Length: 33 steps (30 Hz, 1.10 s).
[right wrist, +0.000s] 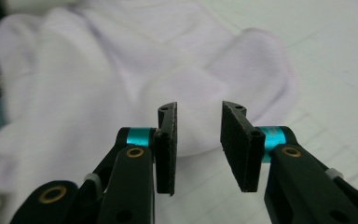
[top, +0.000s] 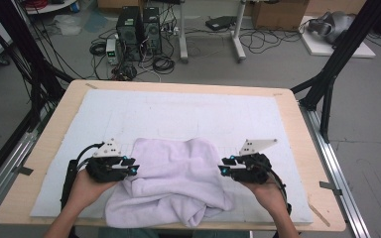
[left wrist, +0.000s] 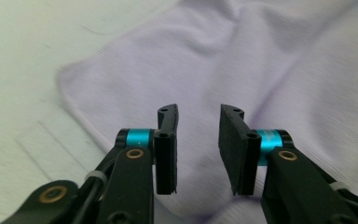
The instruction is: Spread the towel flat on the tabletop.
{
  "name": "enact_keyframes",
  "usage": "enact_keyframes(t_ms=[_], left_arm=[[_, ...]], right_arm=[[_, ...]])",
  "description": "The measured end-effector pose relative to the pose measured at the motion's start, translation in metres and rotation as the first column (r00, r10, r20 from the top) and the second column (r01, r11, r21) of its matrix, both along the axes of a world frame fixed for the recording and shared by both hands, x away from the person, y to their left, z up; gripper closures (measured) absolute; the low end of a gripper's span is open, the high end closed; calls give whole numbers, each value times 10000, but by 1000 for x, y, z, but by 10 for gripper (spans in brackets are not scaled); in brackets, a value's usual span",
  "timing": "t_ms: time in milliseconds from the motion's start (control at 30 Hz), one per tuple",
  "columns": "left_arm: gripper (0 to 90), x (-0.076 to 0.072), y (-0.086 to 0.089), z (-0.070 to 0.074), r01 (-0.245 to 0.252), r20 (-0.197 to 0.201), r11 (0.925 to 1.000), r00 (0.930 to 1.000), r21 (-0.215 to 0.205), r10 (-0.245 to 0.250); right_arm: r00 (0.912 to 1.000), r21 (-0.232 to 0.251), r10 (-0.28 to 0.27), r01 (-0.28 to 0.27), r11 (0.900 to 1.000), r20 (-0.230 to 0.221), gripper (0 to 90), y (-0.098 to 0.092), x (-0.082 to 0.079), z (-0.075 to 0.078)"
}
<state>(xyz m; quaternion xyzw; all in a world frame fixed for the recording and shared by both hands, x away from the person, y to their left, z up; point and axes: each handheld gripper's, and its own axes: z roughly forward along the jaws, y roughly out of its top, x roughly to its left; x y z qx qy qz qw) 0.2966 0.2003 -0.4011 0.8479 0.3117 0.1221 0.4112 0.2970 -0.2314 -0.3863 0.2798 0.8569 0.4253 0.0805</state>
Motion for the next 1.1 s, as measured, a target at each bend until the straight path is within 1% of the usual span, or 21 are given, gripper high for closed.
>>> enact_keyframes(t_ms=[67, 133, 167, 267, 367, 400, 433, 467, 500, 533, 567, 600, 700, 800, 900, 933, 967, 1000, 1033, 1067, 1100], left_arm=[[665, 10, -2, -2, -211, 160, 9996, 9997, 175, 208], [654, 21, -5, -5, -386, 166, 9990, 9991, 239, 382], [650, 26, -6, -7, -469, 164, 9982, 9988, 385, 463], [604, 38, -11, -16, -685, -30, 9947, 9976, 767, 690], [596, 47, -15, -27, -821, -440, 9880, 9951, 1307, 886], [623, 48, -16, -30, -753, -618, 9862, 9944, 1474, 852], [686, 49, -17, -32, -711, -642, 9868, 9946, 1458, 812], [714, 49, -16, -31, -702, -632, 9869, 9948, 1453, 800], [774, 49, -16, -31, -627, -645, 9878, 9953, 1427, 725], [825, 49, -16, -31, -572, -745, 9886, 9949, 1392, 680], [847, 49, -16, -31, -618, -757, 9890, 9945, 1343, 725], [865, 49, -15, -30, -640, -761, 9884, 9943, 1380, 750], [873, 48, -12, -28, -820, -557, 9875, 9944, 1342, 902], [876, 45, -8, -20, -1013, -150, 9898, 9945, 1003, 1033], [877, 42, -4, -14, -1346, 246, 9878, 9908, 781, 1331], [877, 41, -2, -13, -1470, 352, 9865, 9888, 718, 1448], [876, 41, -1, -12, -1597, 440, 9849, 9866, 663, 1570], [873, 42, 1, -12, -1592, 419, 9857, 9867, 556, 1570], [851, 43, 2, -12, -1616, 400, 9855, 9864, 520, 1597], [772, 44, 3, -13, -1722, 270, 9843, 9849, 386, 1712], [681, 47, 4, -14, -1622, -66, 9863, 9867, 287, 1624]], right_arm=[[9989, -279, -463, 460, 9986, -94, 672, 0, 16, -7], [9970, -383, -722, 711, 9967, -274, 671, 2, 28, -15], [9962, -418, -826, 814, 9958, -286, 667, 4, 33, -18], [9936, -466, -977, 951, 9944, -574, 636, 10, 46, -28], [9902, -922, -1116, 1038, 9903, -841, 636, 15, 56, -40], [9879, -1012, -1188, 1088, 9889, -995, 643, 16, 58, -44], [9868, -1011, -1184, 1074, 9891, -1102, 655, 17, 61, -47], [9855, -1061, -1218, 1093, 9883, -1186, 692, 17, 63, -50], [9841, -1056, -1221, 1087, 9884, -1293, 727, 17, 64, -52], [9839, -798, -1181, 1081, 9909, -1342, 802, 15, 66, -53], [9816, -495, -1066, 999, 9938, -1584, 842, 13, 68, -54], [9805, -425, -1076, 1019, 9939, -1645, 855, 11, 69, -54], [9846, -803, -1234, 1139, 9902, -1242, 862, 9, 68, -47], [9881, -1120, -1363, 1279, 9854, -712, 863, 5, 65, -33], [9881, -1410, -1535, 1505, 9785, -105, 862, 1, 65, -17], [9876, -1376, -1565, 1567, 9780, 119, 861, -2, 65, -12], [9857, -1323, -1679, 1685, 9768, 160, 858, -4, 66, -8], [9828, -1384, -1828, 1846, 9730, 263, 848, -5, 66, -7], [9806, -1426, -1935, 1961, 9702, 322, 802, -6, 67, -7], [9802, -1390, -1971, 1977, 9704, 180, 745, -6, 68, -9], [9809, -1446, -1946, 1928, 9705, 15, 697, -5, 68, -12]])
